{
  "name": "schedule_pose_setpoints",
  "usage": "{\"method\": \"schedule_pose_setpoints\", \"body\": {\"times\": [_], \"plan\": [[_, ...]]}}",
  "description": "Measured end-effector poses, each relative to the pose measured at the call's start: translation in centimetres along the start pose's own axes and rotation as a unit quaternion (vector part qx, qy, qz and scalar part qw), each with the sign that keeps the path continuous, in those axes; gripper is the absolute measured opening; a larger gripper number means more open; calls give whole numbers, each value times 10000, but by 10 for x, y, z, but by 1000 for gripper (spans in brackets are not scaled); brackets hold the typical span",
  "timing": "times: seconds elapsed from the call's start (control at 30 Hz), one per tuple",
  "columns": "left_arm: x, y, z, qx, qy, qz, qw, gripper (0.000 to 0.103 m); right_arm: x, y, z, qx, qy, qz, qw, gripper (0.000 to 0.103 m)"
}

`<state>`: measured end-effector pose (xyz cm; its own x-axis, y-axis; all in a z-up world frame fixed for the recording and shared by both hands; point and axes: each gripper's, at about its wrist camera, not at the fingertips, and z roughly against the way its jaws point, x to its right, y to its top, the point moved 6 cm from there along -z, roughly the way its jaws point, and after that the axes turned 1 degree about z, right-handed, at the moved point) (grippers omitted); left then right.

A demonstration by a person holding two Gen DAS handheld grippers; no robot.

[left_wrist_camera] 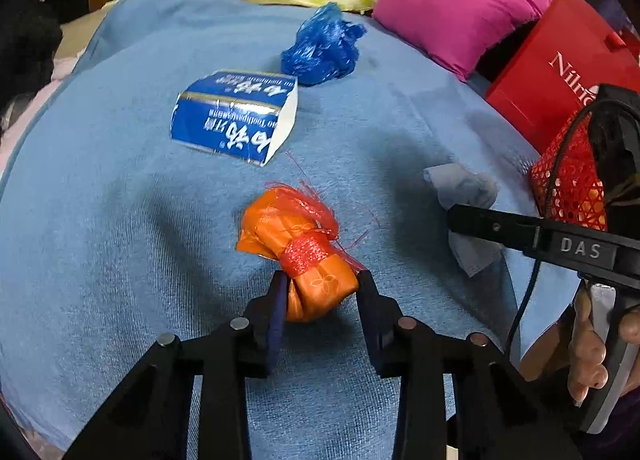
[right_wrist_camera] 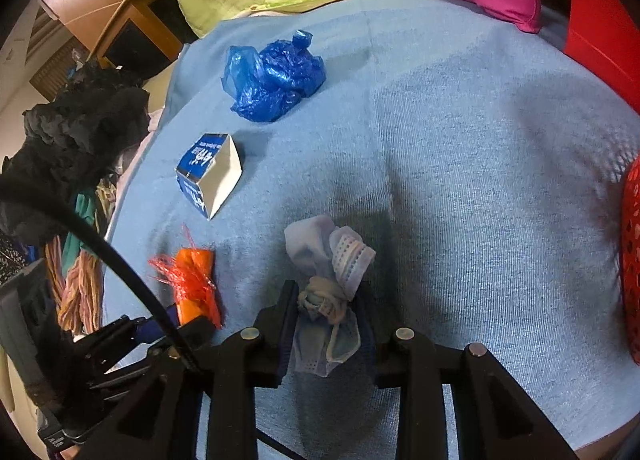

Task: Collect trash
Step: 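Drop the orange bag from the left tool while the right tool drops the mask in the basket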

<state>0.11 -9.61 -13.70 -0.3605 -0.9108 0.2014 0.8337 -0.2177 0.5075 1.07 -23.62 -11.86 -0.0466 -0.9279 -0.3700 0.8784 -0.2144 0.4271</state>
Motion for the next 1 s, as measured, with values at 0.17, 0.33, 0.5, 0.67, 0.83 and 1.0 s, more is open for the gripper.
{"method": "schedule_pose_setpoints", "body": {"times": [0.17, 0.33, 0.5, 0.67, 0.83, 1.0], "plan": [[4, 5, 10, 246, 155, -247, 9993, 36, -2, 0, 5, 129, -87, 194, 9997, 29], [3, 11, 22, 397, 196, -210, 9988, 36, -1, 8, 31, 552, -4, 212, 9982, 28], [17, 20, 42, 673, 364, -474, 9959, 36, 0, 16, 71, 1209, 75, 299, 9922, 28], [46, 36, 66, 950, 457, -776, 9914, 36, 1, 19, 113, 1997, 139, 412, 9789, 28], [82, 57, 86, 1252, 496, -1181, 9838, 36, 10, 19, 160, 2818, 294, 336, 9585, 28], [122, 71, 102, 1489, 513, -1542, 9754, 36, 30, 16, 194, 3290, 331, 114, 9437, 28]]}}
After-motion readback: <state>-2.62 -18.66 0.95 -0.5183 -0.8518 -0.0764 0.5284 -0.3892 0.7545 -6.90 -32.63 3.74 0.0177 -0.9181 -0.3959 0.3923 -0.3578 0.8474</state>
